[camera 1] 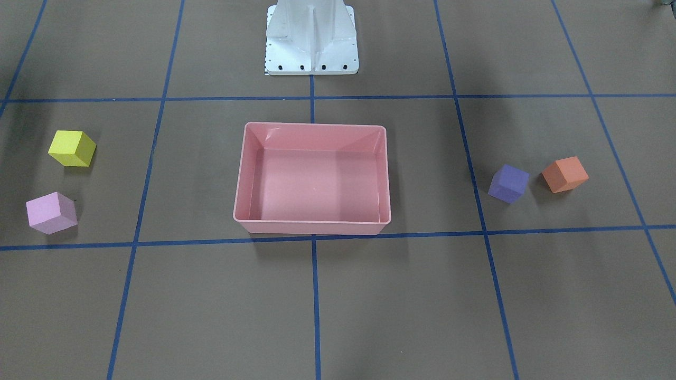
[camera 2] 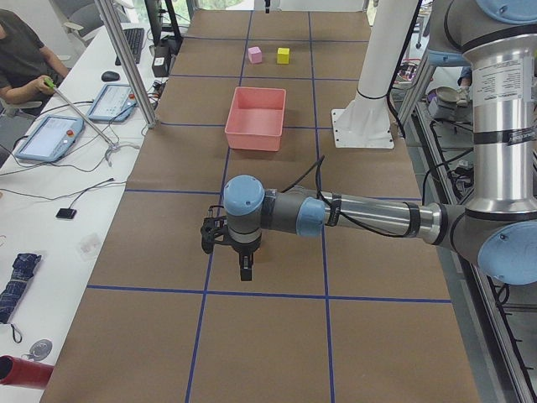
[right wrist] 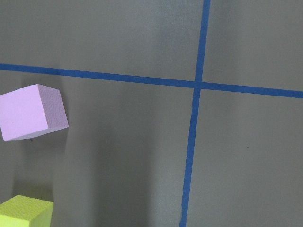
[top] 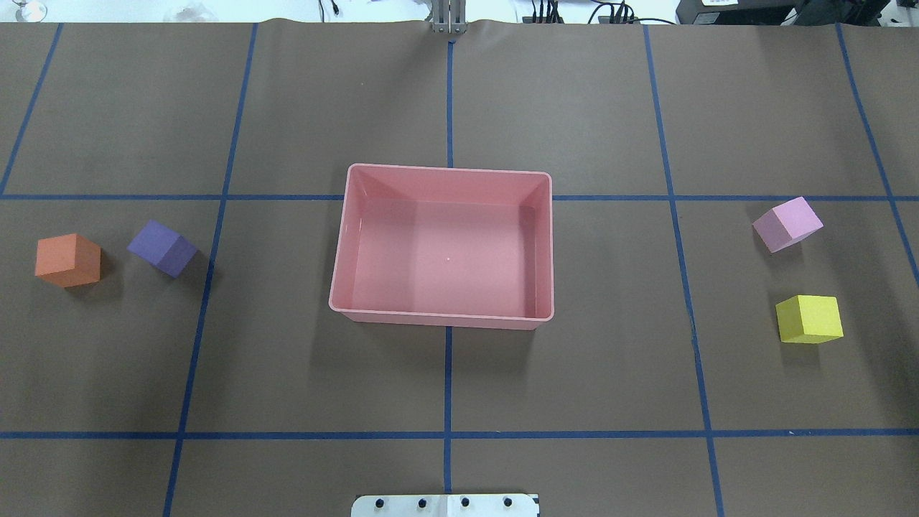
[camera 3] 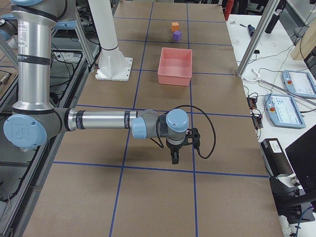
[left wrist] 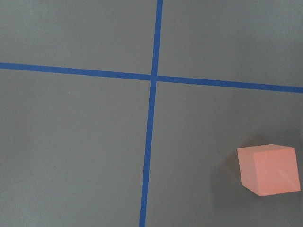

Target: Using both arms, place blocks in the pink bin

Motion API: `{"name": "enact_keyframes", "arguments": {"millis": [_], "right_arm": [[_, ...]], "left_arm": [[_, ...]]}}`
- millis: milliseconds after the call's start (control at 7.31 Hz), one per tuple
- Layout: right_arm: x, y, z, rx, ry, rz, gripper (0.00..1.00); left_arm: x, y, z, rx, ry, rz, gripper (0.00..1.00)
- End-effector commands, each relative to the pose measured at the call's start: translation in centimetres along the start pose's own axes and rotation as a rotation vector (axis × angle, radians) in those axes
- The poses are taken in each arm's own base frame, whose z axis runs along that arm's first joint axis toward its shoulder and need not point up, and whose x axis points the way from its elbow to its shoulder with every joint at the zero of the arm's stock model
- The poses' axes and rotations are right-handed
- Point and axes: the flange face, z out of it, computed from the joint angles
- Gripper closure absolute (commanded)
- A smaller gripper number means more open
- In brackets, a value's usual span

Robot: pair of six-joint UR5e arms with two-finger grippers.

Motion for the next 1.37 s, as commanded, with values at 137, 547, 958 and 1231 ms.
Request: {"name": "enact_keyframes", "arguments": {"millis": [137,547,958,1231], "right_arm": [[0.2,0.1,0.1,-0.001,0.005,0.000,0.00],[0.4,0.1,0.3,-0.004,0.010,0.003,0.00],[1.1,0.2,1.0,-0.016,0.010,0.017,0.00],[1.6,0.5,1.4,0.021,0.007,-0.017,0.00]], "left_arm": [[0.0,0.1,0.0,0.001,0.002,0.002,0.00],[-0.2,0.1,0.1,0.003,0.000,-0.007,0.00],[0.0,0.1,-0.2,0.008,0.002,0.006,0.00],[-0.2,0.2,0.1,0.003,0.000,-0.001,0.00]]}}
